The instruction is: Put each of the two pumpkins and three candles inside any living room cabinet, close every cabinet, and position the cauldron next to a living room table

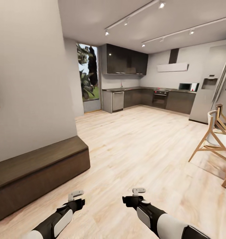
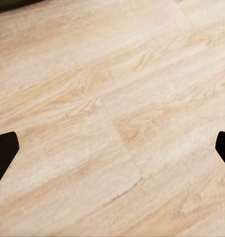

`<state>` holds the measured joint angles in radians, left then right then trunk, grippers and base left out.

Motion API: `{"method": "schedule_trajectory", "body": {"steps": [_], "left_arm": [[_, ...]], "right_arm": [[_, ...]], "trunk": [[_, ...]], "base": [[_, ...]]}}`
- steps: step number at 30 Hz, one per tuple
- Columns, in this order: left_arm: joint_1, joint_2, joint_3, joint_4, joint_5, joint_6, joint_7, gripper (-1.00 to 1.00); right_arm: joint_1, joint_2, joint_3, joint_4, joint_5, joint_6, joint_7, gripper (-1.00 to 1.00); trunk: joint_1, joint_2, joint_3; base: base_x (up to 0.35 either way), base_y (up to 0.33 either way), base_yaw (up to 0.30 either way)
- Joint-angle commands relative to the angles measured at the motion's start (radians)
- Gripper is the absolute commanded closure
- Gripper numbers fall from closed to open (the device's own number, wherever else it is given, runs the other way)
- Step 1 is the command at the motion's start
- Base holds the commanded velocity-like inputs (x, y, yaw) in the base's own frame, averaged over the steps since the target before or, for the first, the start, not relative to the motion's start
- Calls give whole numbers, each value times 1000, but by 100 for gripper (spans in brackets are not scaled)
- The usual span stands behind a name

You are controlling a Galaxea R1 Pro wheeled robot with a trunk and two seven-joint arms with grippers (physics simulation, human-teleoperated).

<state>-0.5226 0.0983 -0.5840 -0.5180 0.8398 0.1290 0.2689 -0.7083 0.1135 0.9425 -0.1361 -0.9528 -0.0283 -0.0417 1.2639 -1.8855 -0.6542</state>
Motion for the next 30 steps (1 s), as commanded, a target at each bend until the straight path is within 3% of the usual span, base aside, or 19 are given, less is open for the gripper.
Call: {"method": "schedule_trajectory", "body": {"steps": [1, 30], "left_arm": [[-1, 1, -8, -2, 7, 2, 9, -100], [-1, 1, -7, -1, 7, 3, 10, -100]], "right_arm": [[-1, 0, 9, 0, -9, -3, -4, -100], [0, 0, 9, 0, -9, -4, -4, -100]], "trunk": [[0, -1, -1], [0, -1, -1]], "base": [[0, 0, 291], [0, 0, 291]]}}
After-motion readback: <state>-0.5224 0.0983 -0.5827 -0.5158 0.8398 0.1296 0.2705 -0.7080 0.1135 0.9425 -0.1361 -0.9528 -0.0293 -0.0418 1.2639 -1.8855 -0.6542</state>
